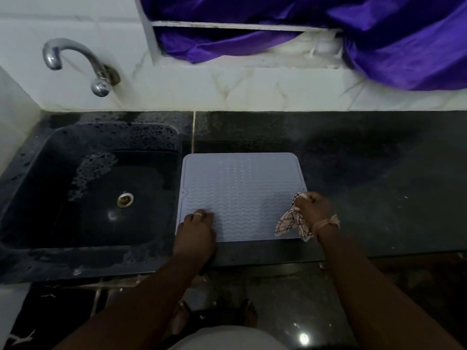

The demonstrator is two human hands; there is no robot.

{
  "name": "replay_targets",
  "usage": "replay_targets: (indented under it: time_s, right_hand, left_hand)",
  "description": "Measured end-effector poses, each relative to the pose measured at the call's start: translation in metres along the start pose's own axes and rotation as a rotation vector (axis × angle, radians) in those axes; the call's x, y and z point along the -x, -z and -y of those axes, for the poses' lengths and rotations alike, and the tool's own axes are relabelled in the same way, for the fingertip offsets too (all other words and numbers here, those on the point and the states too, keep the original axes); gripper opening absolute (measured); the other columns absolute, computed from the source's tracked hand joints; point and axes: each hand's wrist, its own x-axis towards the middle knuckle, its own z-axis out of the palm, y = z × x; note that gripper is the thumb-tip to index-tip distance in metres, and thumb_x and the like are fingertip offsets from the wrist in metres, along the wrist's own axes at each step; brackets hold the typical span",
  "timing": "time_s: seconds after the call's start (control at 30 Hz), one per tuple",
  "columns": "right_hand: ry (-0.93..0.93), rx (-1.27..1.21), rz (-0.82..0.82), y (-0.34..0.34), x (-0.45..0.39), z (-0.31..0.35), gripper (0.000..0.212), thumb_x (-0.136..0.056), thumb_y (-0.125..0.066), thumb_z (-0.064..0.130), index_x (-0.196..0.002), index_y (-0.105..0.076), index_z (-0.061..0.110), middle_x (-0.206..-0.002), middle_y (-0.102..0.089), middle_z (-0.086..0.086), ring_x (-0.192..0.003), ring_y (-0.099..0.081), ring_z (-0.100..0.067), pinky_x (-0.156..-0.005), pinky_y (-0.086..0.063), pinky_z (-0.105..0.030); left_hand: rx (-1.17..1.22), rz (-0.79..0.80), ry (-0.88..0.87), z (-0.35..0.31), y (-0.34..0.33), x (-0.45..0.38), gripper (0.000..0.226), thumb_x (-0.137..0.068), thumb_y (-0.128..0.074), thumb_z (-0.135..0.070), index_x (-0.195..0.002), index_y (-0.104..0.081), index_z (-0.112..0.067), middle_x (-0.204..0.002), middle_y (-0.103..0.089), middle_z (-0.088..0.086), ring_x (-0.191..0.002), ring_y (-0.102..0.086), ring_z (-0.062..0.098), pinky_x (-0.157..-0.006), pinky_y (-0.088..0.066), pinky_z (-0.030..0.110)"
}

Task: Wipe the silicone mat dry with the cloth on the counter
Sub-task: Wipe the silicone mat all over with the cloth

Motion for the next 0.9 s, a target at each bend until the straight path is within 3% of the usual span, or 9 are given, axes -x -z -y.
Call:
replay_targets:
  time_s: [0.13, 0.23, 0.47, 0.53, 0.6, 0.67, 0.73, 0.8, 0.9]
  right_hand:
    - [0.028, 0.029, -0.047, 0.014, -0.01, -0.001, 0.005, -0.086, -0.068, 0.011, -0.088, -0.073, 0.01, -0.081, -0.069, -0.006, -0.074, -0.062, -0.016, -0.072, -0.051, -0.028]
    - [0.045, -0.001, -0.079, 0.017, -0.017, -0.004, 0.008, -0.087, -0.063, 0.009, -0.085, -0.068, 0.015, -0.08, -0.067, -0.001, -0.081, -0.065, -0.022, -0.072, -0.049, -0.028]
    - [0.236, 0.244, -0.074, 0.013, -0.008, -0.03, 0.045, -0.091, -0.046, -0.008, -0.128, -0.06, 0.013, -0.131, -0.044, -0.01, -0.112, -0.054, -0.028, -0.103, -0.044, -0.029]
    - [0.294, 0.313, -0.072, 0.01, -0.005, -0.036, 0.034, -0.094, -0.051, -0.001, -0.122, -0.065, 0.01, -0.131, -0.042, -0.004, -0.115, -0.053, -0.029, -0.102, -0.04, -0.023]
    - [0.349, 0.485, -0.079, 0.006, 0.002, -0.038, 0.026, -0.096, -0.058, 0.021, -0.119, -0.066, 0.01, -0.132, -0.045, -0.006, -0.115, -0.053, -0.031, -0.099, -0.046, -0.03]
    - [0.333, 0.598, -0.029, 0.002, 0.008, -0.04, 0.049, -0.092, -0.064, 0.043, -0.129, -0.059, 0.011, -0.14, -0.042, -0.009, -0.12, -0.05, -0.03, -0.101, -0.048, -0.039]
    - [0.328, 0.617, -0.01, -0.001, 0.009, -0.043, 0.053, -0.087, -0.07, 0.034, -0.132, -0.055, 0.009, -0.141, -0.041, -0.012, -0.123, -0.048, -0.03, -0.104, -0.046, -0.041]
    - [0.378, 0.545, -0.064, -0.003, 0.006, -0.045, 0.028, -0.088, -0.066, 0.011, -0.116, -0.064, 0.004, -0.133, -0.045, -0.014, -0.112, -0.055, -0.03, -0.096, -0.054, -0.039]
    - [0.393, 0.444, -0.125, 0.0, 0.0, -0.043, 0.009, -0.089, -0.063, -0.001, -0.093, -0.071, 0.001, -0.124, -0.049, -0.015, -0.078, -0.056, -0.012, -0.069, -0.049, -0.002]
  left_hand:
    - [-0.048, 0.007, 0.02, -0.005, 0.002, -0.002, 0.048, -0.094, -0.054, -0.029, -0.141, -0.051, -0.021, -0.142, -0.05, 0.004, -0.118, -0.052, 0.029, -0.091, -0.049, 0.043]
    - [-0.05, 0.022, 0.061, -0.01, 0.005, -0.006, 0.046, -0.092, -0.058, -0.027, -0.138, -0.051, -0.02, -0.135, -0.053, 0.004, -0.113, -0.055, 0.028, -0.086, -0.052, 0.042]
    - [-0.05, 0.064, 0.114, -0.021, 0.009, -0.01, 0.054, -0.092, -0.063, -0.026, -0.143, -0.045, -0.022, -0.139, -0.049, 0.004, -0.117, -0.053, 0.028, -0.086, -0.052, 0.041]
    - [-0.049, 0.069, 0.116, -0.022, 0.009, -0.01, 0.053, -0.093, -0.062, -0.022, -0.143, -0.045, -0.022, -0.14, -0.048, 0.005, -0.118, -0.053, 0.028, -0.087, -0.054, 0.042]
    - [-0.051, 0.074, 0.117, -0.023, 0.01, -0.01, 0.053, -0.093, -0.061, -0.02, -0.144, -0.045, -0.022, -0.141, -0.047, 0.005, -0.118, -0.053, 0.028, -0.087, -0.054, 0.042]
    - [-0.053, 0.074, 0.114, -0.024, 0.01, -0.01, 0.055, -0.093, -0.061, -0.02, -0.145, -0.043, -0.024, -0.141, -0.047, 0.004, -0.118, -0.054, 0.028, -0.087, -0.055, 0.041]
    - [-0.051, 0.072, 0.113, -0.024, 0.01, -0.01, 0.057, -0.093, -0.061, -0.019, -0.147, -0.042, -0.026, -0.141, -0.047, 0.004, -0.118, -0.054, 0.027, -0.087, -0.055, 0.04]
    - [-0.047, 0.07, 0.108, -0.023, 0.009, -0.011, 0.058, -0.094, -0.062, -0.02, -0.147, -0.042, -0.027, -0.142, -0.047, 0.003, -0.119, -0.053, 0.027, -0.088, -0.055, 0.041]
    - [-0.047, 0.07, 0.105, -0.022, 0.009, -0.011, 0.059, -0.094, -0.062, -0.022, -0.148, -0.042, -0.028, -0.144, -0.046, 0.003, -0.12, -0.053, 0.027, -0.091, -0.054, 0.041]
